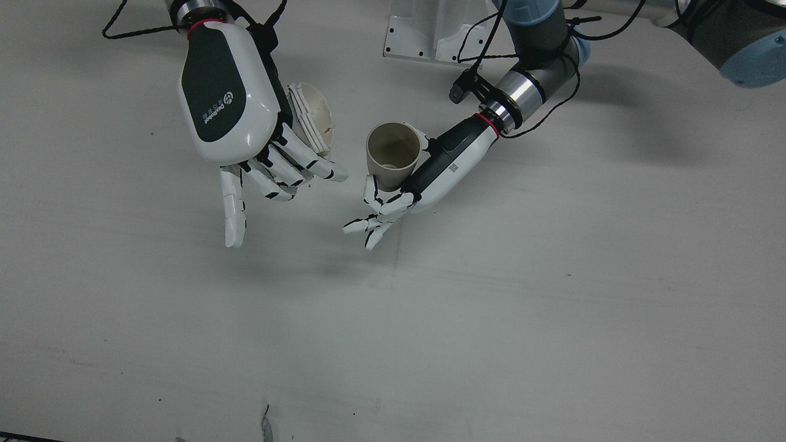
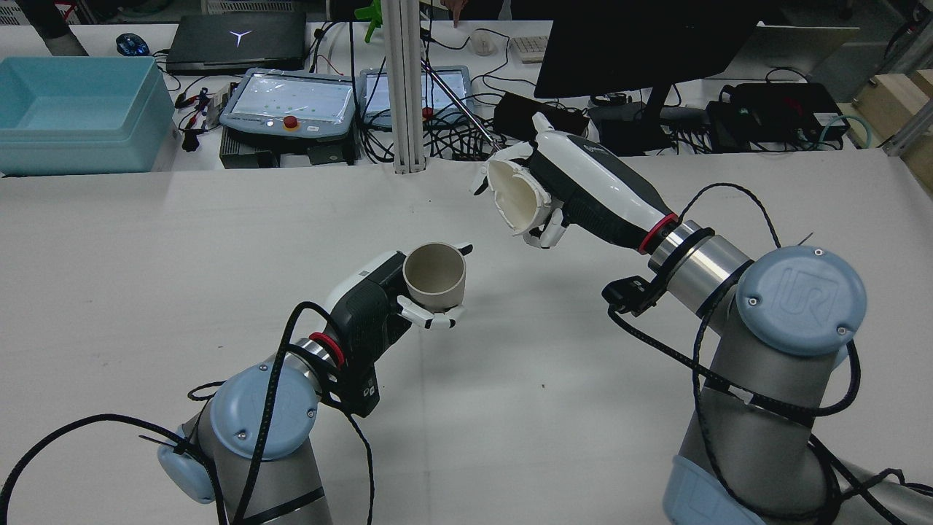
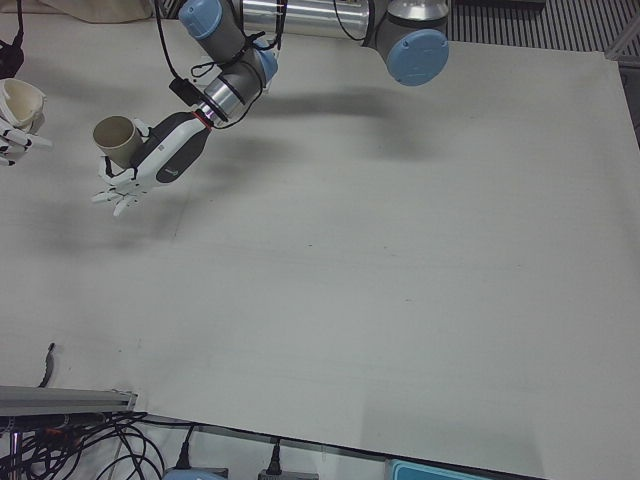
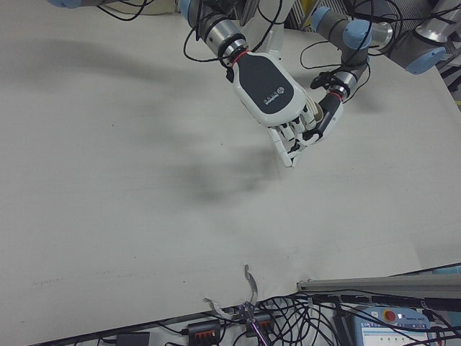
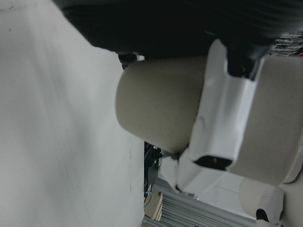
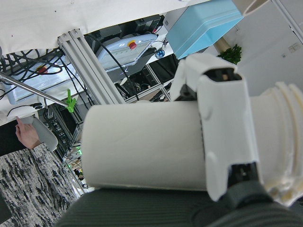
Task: Pour water
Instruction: 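Tilt the right hand's cup over the cup held by the left hand, then withdraw the right hand with its cup and pull the left hand back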
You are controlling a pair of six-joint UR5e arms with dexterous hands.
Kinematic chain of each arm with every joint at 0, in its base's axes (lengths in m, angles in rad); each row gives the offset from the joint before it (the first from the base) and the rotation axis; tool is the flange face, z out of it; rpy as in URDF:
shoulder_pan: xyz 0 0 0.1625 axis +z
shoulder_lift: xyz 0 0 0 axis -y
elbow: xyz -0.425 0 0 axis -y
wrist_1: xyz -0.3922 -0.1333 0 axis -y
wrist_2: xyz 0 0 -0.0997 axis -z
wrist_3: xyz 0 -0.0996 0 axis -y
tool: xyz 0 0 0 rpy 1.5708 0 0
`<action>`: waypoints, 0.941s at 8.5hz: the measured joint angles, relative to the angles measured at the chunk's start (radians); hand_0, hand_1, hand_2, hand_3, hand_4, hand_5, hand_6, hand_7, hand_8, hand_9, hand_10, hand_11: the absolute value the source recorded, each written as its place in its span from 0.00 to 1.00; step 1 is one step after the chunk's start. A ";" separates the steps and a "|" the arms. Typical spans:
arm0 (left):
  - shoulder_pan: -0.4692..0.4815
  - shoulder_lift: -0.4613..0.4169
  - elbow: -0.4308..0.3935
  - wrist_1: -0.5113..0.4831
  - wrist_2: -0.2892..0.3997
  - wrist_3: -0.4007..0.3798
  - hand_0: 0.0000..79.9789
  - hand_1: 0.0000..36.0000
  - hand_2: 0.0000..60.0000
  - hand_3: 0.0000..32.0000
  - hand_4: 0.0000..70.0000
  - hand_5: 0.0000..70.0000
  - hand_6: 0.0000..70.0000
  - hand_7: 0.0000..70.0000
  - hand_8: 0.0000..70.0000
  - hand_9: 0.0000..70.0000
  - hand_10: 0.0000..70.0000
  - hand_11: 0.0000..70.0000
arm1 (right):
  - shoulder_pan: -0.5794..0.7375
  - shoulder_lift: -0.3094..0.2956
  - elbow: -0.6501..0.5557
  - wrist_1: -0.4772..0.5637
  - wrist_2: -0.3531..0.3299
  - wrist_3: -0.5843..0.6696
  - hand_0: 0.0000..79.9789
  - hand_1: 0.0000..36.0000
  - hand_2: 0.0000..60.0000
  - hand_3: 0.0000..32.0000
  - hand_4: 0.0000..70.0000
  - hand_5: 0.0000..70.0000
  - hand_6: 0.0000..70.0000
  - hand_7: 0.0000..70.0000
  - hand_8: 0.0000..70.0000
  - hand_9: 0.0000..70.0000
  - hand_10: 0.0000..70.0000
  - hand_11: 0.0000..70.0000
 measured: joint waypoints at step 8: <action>-0.014 0.233 -0.169 -0.040 0.000 -0.021 1.00 1.00 1.00 0.00 0.51 1.00 0.19 0.16 0.02 0.01 0.04 0.13 | 0.412 -0.235 0.000 0.178 -0.052 0.688 1.00 1.00 1.00 0.00 0.22 0.38 0.82 0.96 0.64 0.84 0.12 0.25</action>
